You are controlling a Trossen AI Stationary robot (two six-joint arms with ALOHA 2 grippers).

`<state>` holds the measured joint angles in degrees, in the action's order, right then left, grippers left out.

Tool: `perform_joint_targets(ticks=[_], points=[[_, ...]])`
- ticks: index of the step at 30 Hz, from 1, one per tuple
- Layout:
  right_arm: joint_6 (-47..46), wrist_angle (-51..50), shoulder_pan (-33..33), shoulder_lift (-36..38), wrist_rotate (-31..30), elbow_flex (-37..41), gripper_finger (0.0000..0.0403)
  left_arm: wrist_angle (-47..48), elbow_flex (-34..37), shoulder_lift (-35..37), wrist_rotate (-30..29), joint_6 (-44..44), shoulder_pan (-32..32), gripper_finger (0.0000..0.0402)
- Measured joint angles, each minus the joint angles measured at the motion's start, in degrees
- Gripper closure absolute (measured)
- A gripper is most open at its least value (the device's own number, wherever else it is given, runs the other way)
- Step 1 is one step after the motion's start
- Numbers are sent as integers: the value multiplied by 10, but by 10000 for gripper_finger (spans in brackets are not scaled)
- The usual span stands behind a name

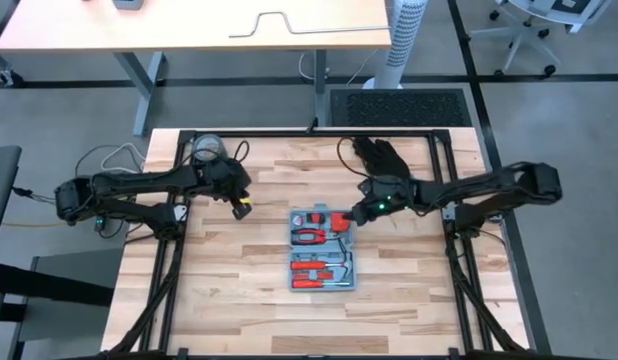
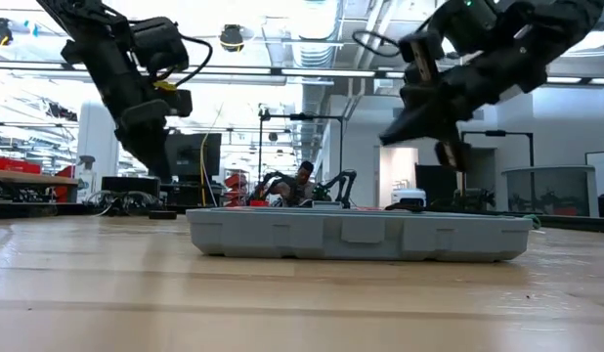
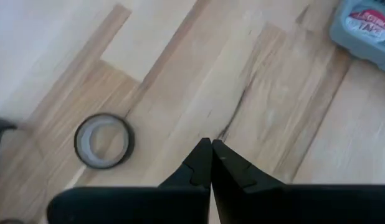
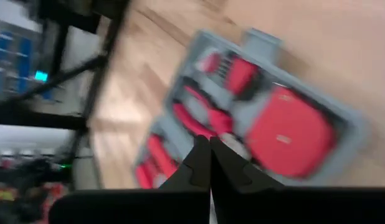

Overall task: Prefit tool cases
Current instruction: Put the black electrical tape into the gray toolbox

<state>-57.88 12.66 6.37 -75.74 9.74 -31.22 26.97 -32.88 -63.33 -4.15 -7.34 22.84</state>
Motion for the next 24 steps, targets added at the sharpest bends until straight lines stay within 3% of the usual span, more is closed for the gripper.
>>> perform_joint_targets(ticks=[5, 9, 15, 24], points=[[36, -24, 20, 29, 1, 0, 378, 53, -18, -31, 0, -2, 37, 370], [49, -27, 40, 31, 2, 0, 360, 87, -71, -82, -1, 45, 49, 314], [55, -25, 63, 31, 27, 0, 353, 152, -164, -173, -55, 57, 53, 239], [68, -23, 75, 31, 43, 0, 352, 202, -230, -287, -57, 54, 62, 222]])
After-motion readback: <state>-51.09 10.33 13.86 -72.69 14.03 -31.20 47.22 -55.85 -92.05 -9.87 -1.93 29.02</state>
